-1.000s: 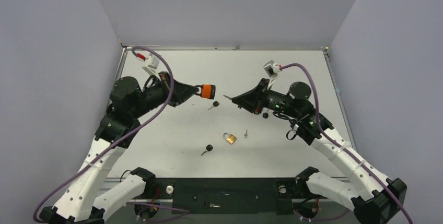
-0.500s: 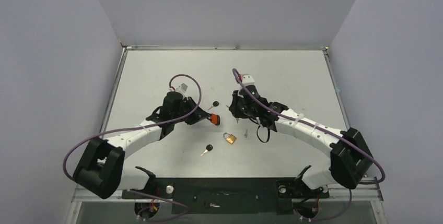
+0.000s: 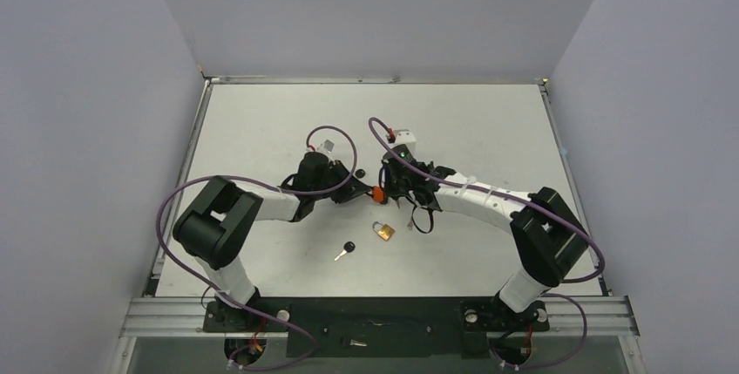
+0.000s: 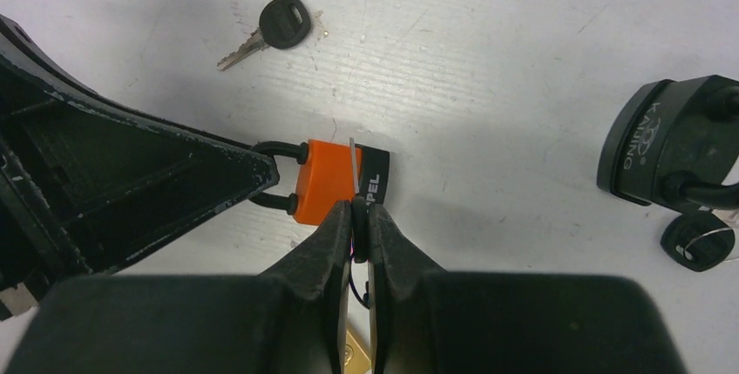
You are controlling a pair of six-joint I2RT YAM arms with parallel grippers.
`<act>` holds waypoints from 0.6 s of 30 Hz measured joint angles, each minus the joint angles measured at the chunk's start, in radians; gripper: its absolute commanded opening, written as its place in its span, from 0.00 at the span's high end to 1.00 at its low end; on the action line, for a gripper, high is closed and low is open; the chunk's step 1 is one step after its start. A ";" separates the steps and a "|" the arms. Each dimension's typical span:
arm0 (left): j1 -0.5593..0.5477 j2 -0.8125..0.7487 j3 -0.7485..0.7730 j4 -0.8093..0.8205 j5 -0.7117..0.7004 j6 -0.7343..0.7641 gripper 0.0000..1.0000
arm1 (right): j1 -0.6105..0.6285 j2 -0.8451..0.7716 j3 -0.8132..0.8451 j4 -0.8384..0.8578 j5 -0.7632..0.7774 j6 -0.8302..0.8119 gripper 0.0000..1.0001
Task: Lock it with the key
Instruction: Place the key at the center of the board, then reset both arms
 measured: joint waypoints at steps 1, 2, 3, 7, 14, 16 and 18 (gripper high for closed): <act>-0.002 0.008 0.004 0.005 0.000 -0.002 1.00 | 0.000 0.014 0.007 0.002 0.000 0.001 0.95; -0.005 0.011 0.006 0.006 0.000 -0.003 0.99 | 0.000 0.027 0.012 0.005 0.000 0.002 0.93; -0.006 0.013 0.008 0.005 0.000 -0.004 0.98 | 0.000 0.040 0.016 0.008 -0.001 0.003 0.90; -0.014 0.013 0.008 -0.008 -0.012 -0.002 0.87 | 0.001 0.085 0.038 0.015 -0.003 0.010 0.83; -0.012 -0.023 0.008 -0.150 -0.062 0.031 0.65 | 0.013 0.123 0.084 0.015 -0.004 0.016 0.66; -0.009 -0.053 0.009 -0.195 -0.073 0.050 0.63 | 0.013 0.123 0.093 0.015 -0.003 0.017 0.58; -0.004 -0.100 0.018 -0.264 -0.089 0.080 0.61 | 0.013 0.120 0.095 0.014 -0.003 0.017 0.51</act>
